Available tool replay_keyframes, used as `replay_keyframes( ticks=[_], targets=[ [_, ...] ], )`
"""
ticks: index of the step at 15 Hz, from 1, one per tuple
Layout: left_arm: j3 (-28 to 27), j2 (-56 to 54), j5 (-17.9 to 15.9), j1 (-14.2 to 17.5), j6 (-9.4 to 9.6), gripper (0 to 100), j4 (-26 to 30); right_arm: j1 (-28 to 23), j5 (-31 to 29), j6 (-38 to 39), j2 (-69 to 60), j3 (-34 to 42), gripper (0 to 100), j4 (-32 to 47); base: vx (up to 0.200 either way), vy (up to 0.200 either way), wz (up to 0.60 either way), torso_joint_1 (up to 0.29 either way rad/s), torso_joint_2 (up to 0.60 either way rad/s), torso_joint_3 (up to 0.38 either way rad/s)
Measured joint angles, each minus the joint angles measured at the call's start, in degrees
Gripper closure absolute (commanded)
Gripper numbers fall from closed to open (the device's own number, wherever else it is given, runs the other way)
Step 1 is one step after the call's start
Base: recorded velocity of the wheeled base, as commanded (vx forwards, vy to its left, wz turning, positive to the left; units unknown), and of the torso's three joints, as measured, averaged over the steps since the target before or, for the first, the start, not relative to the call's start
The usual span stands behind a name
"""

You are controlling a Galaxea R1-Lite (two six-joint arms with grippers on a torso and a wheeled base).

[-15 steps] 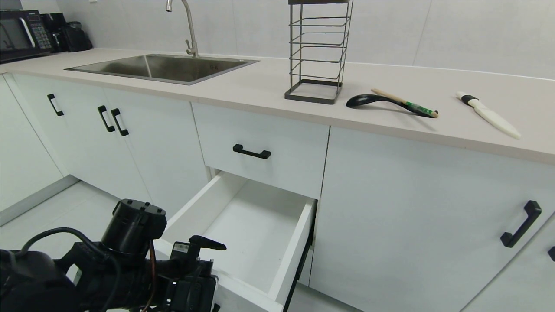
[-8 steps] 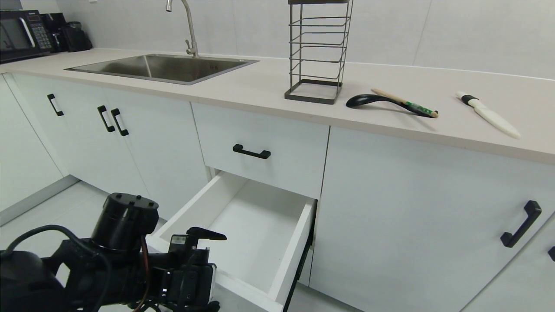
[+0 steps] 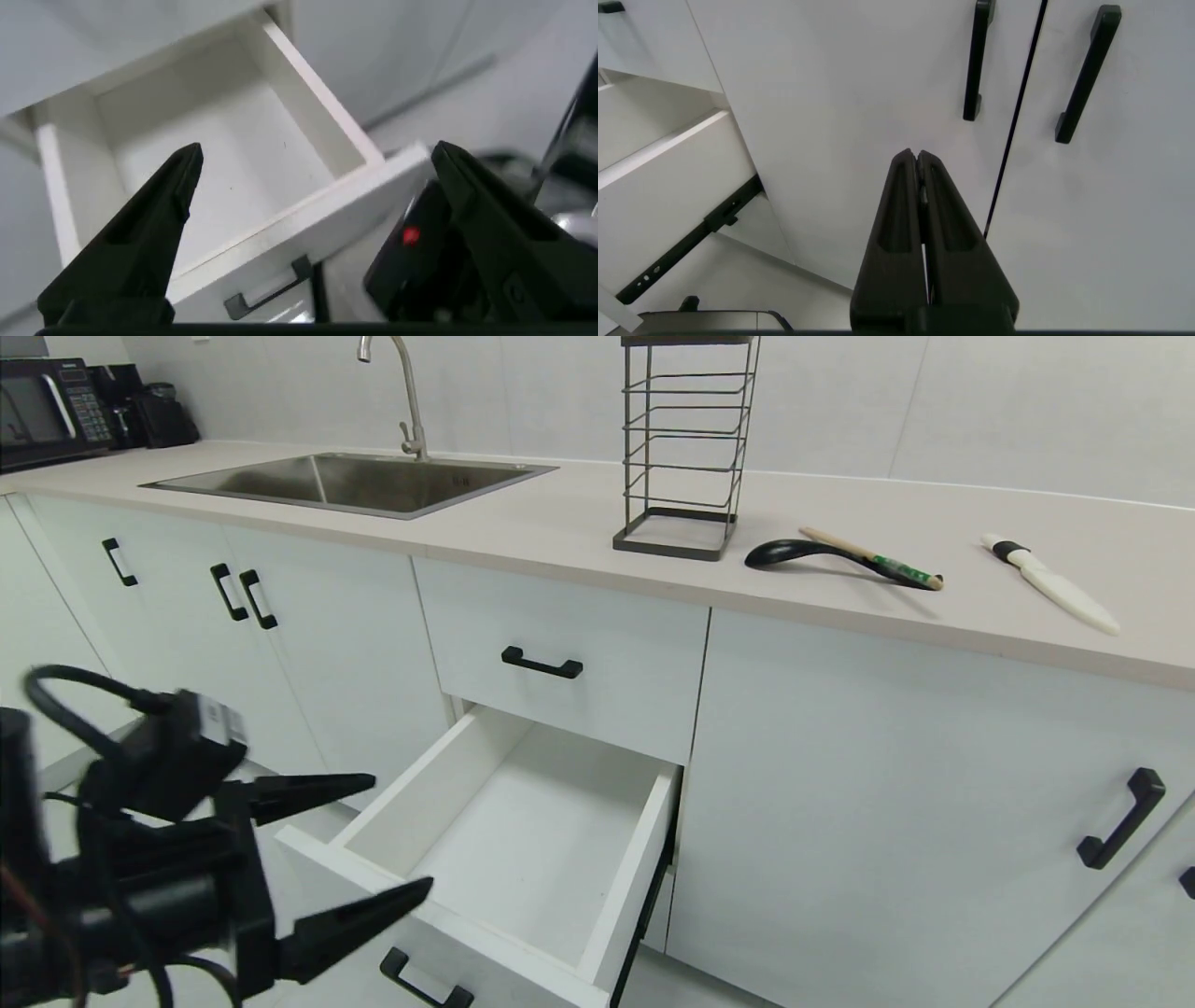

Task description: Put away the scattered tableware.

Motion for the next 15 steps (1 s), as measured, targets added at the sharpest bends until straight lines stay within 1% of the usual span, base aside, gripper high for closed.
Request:
replay_keyframes(
  ticks=[1,2,3,4,8,10,11,13,14,15],
  targets=[
    [1.1,-3.5,-0.2,3.1,-3.07,0,-1.7,0.0,0.0,0.0,0.0,0.0,100,0.0,0.0,0.0,0.0,0.0,0.0,0.0],
    [2.6,-6.7,-0.3,5.7,-4.61,0,-3.2,0.0,0.0,0.0,0.0,0.0,100,0.0,0.0,0.0,0.0,0.0,0.0,0.0],
    [4.8,-10.7,-0.3,8.3,-5.69,0,-4.9,0.0,0.0,0.0,0.0,0.0,100,0.0,0.0,0.0,0.0,0.0,0.0,0.0],
    [7.1,-15.1,-0.3,10.3,-6.3,0,-6.0,0.0,0.0,0.0,0.0,0.0,100,0.0,0.0,0.0,0.0,0.0,0.0,0.0],
    [13.3,-32.4,0.1,15.2,-7.34,0,-7.4,0.0,0.0,0.0,0.0,0.0,100,0.0,0.0,0.0,0.0,0.0,0.0,0.0],
    [15.4,-40.3,0.5,19.3,-9.18,0,-6.2,0.0,0.0,0.0,0.0,0.0,100,0.0,0.0,0.0,0.0,0.0,0.0,0.0],
    [16.0,-44.2,0.5,21.2,-10.4,0,-4.0,0.0,0.0,0.0,0.0,0.0,100,0.0,0.0,0.0,0.0,0.0,0.0,0.0],
    [18.0,-50.4,0.0,22.9,-11.41,0,0.4,0.0,0.0,0.0,0.0,0.0,100,0.0,0.0,0.0,0.0,0.0,0.0,0.0],
    [19.6,-52.9,-0.7,21.9,-11.54,0,1.5,0.0,0.0,0.0,0.0,0.0,100,0.0,0.0,0.0,0.0,0.0,0.0,0.0],
    [20.8,-54.7,-1.1,20.1,-11.5,0,2.1,0.0,0.0,0.0,0.0,0.0,100,0.0,0.0,0.0,0.0,0.0,0.0,0.0]
  ],
)
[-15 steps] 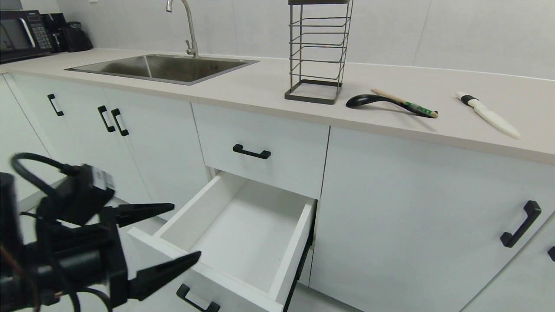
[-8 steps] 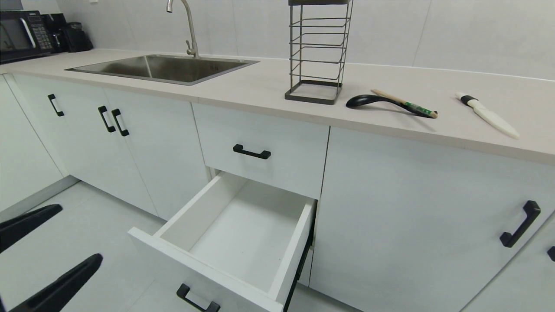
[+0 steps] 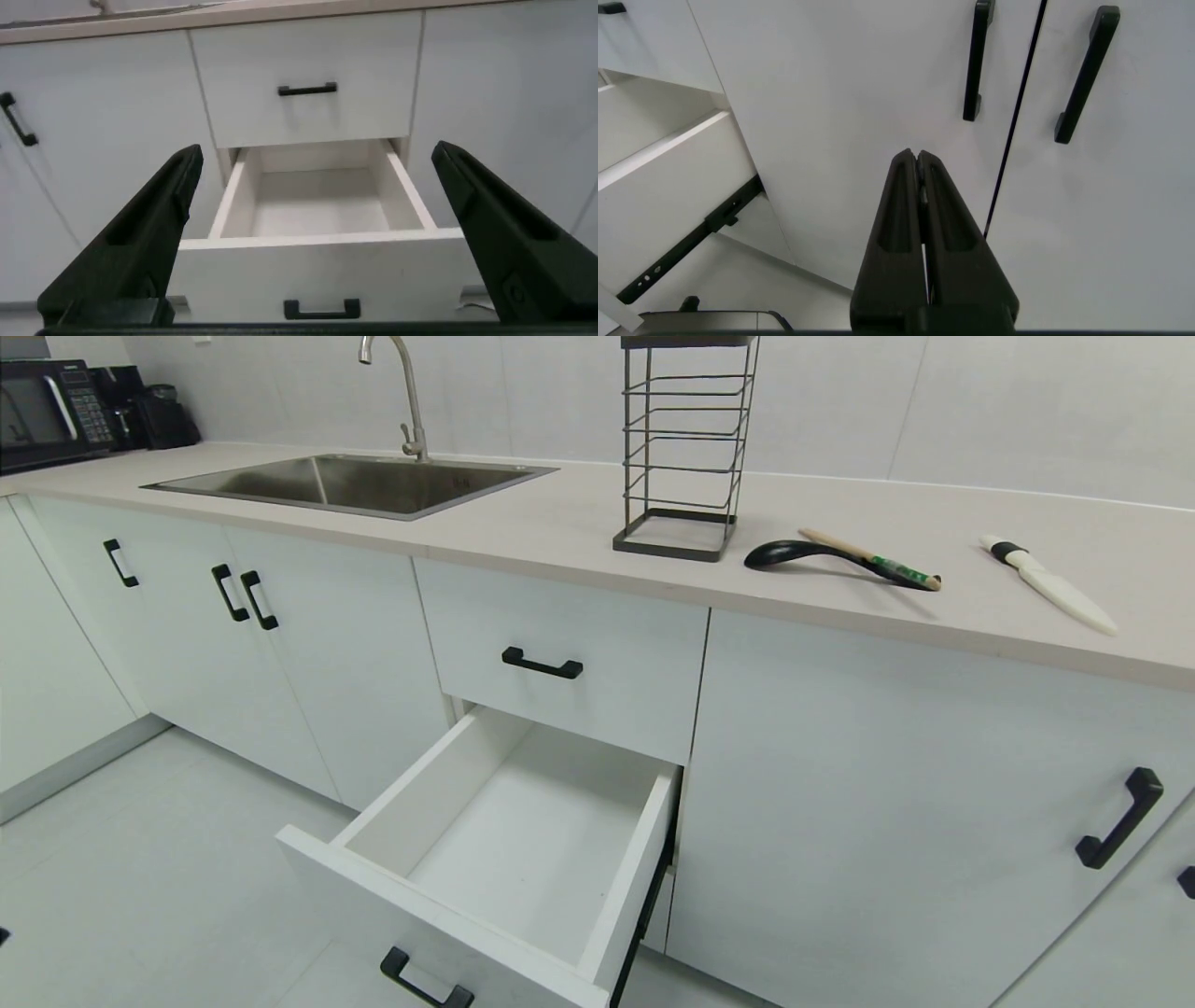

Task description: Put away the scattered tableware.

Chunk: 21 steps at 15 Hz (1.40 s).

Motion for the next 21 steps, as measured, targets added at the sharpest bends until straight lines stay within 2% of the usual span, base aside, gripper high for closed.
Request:
replay_keyframes(
  ticks=[2,3,4,7,8,10,12,13,14,15,21],
  targets=[
    [1.8,-3.8,0.4,-3.2,1.08,0,3.9,0.0,0.0,0.0,0.0,0.0,100,0.0,0.0,0.0,0.0,0.0,0.0,0.0],
    [2.0,-4.7,3.1,-3.8,1.78,0,4.8,0.0,0.0,0.0,0.0,0.0,100,0.0,0.0,0.0,0.0,0.0,0.0,0.0],
    [2.3,-5.5,6.4,-4.1,2.18,0,5.7,0.0,0.0,0.0,0.0,0.0,100,0.0,0.0,0.0,0.0,0.0,0.0,0.0],
    [2.5,-6.8,22.7,-4.2,1.89,0,11.2,0.0,0.0,0.0,0.0,0.0,100,0.0,0.0,0.0,0.0,0.0,0.0,0.0],
    [2.5,-7.5,23.9,-3.2,1.85,0,15.0,0.0,0.0,0.0,0.0,0.0,100,0.0,0.0,0.0,0.0,0.0,0.0,0.0],
    [2.4,-9.9,24.9,-1.1,2.13,0,19.0,0.0,0.0,0.0,0.0,0.0,100,0.0,0.0,0.0,0.0,0.0,0.0,0.0],
    [2.4,-11.1,28.5,-0.2,2.46,0,18.5,0.0,0.0,0.0,0.0,0.0,100,0.0,0.0,0.0,0.0,0.0,0.0,0.0],
    [2.4,-11.5,28.2,-0.1,2.22,0,18.8,0.0,0.0,0.0,0.0,0.0,100,0.0,0.0,0.0,0.0,0.0,0.0,0.0],
    [2.4,-11.7,26.7,-0.1,0.62,0,21.3,0.0,0.0,0.0,0.0,0.0,100,0.0,0.0,0.0,0.0,0.0,0.0,0.0],
    [2.5,-11.9,25.9,-0.1,-0.07,0,22.4,0.0,0.0,0.0,0.0,0.0,100,0.0,0.0,0.0,0.0,0.0,0.0,0.0],
    [2.7,-12.0,25.1,-0.1,0.55,0,21.6,0.0,0.0,-0.1,0.0,0.0,100,0.0,0.0,0.0,0.0,0.0,0.0,0.0]
  ],
)
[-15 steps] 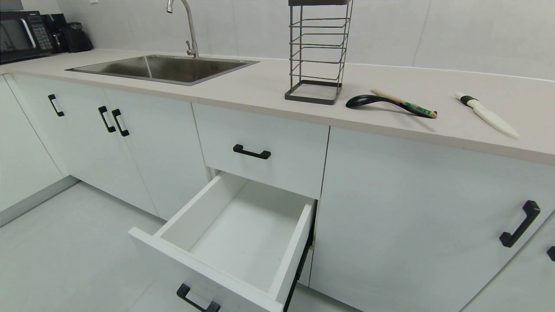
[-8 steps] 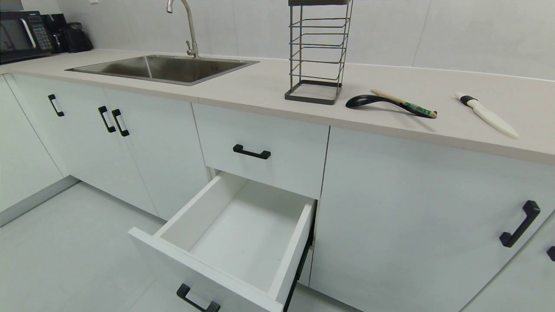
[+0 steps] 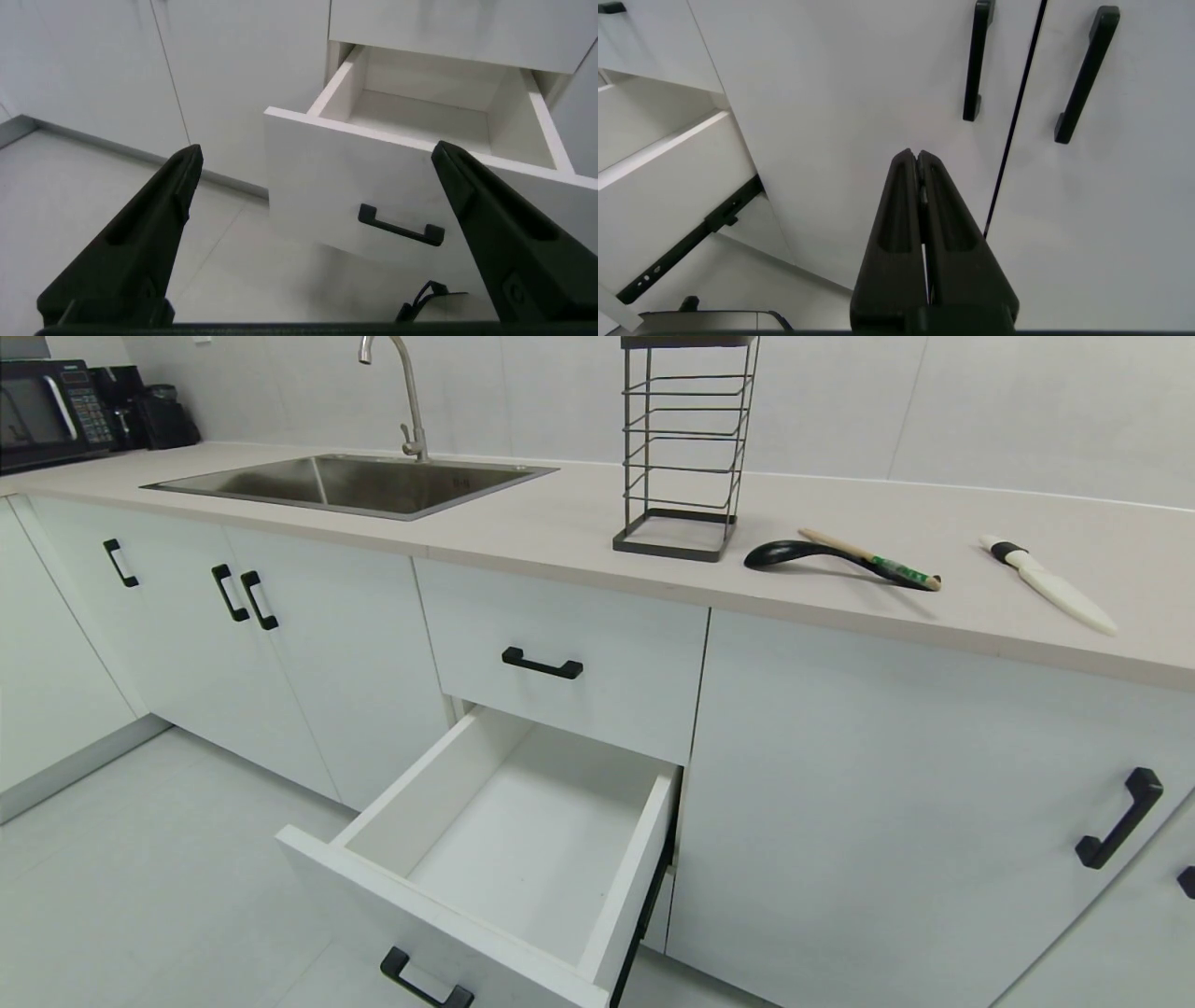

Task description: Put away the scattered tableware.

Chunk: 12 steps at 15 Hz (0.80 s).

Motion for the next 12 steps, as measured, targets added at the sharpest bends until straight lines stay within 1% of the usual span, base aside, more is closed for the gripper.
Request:
replay_keyframes(
  ticks=[3,4,6,8,9,12],
  targets=[
    [0.0,0.0,0.1,0.1,-0.05,0,0.1,0.0,0.1,0.0,0.0,0.0,100,0.0,0.0,0.0,0.0,0.0,0.0,0.0],
    [0.0,0.0,0.1,0.1,-0.07,0,0.1,0.0,0.1,0.0,0.0,0.0,100,0.1,0.0,0.0,0.0,0.119,-0.19,-0.027],
    [0.0,0.0,0.1,0.0,-0.02,0,0.0,0.0,0.1,0.0,0.0,0.0,100,-0.1,0.0,0.0,0.0,0.2,-0.09,-0.056],
    [0.0,0.0,0.0,0.0,-0.05,0,0.2,0.0,0.1,0.0,0.0,0.0,100,0.1,0.0,0.0,0.0,0.251,-0.1,-0.161],
    [0.0,0.0,0.0,0.0,-0.02,0,0.2,0.0,0.0,0.0,0.0,0.0,100,0.1,0.0,0.0,0.0,0.256,-0.37,-0.261],
    [0.0,0.0,0.1,0.0,-0.05,0,0.0,0.0,0.0,0.0,0.0,0.0,100,-0.1,0.0,0.0,0.0,0.207,-0.67,-0.212]
  ],
)
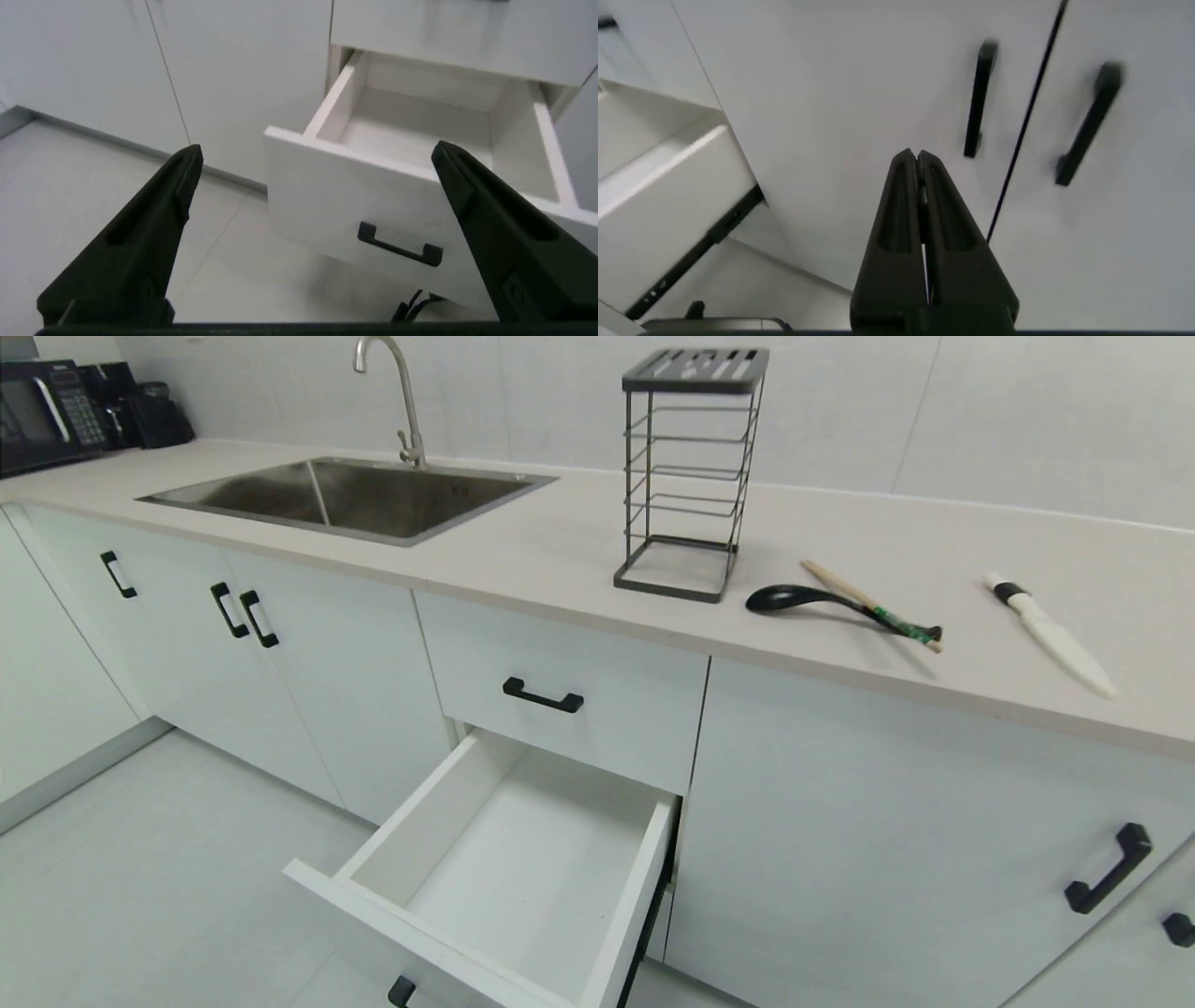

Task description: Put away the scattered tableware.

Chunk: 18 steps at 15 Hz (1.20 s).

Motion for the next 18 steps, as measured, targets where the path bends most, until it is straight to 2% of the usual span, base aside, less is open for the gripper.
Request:
replay_keyframes(
  ticks=[4,7,11,18],
  targets=[
    [0.0,0.0,0.0,0.0,0.0,0,0.0,0.0,0.0,0.0,0.0,0.0,100,0.0,0.0,0.0,0.0,0.232,-0.52,-0.216],
    [0.0,0.0,0.0,0.0,0.02,0,0.0,0.0,0.0,0.0,0.0,0.0,100,-0.1,0.0,0.0,0.0,0.085,-0.48,-0.22],
    [0.0,0.0,0.0,0.0,0.0,0,0.1,0.0,0.0,0.0,0.0,0.0,100,0.0,0.0,0.0,0.0,0.372,-0.49,-0.229],
    [0.0,0.0,0.0,0.0,0.02,0,0.0,0.0,0.0,0.0,0.0,0.0,100,0.0,0.0,0.0,0.0,0.278,-0.52,-0.25]
  ],
)
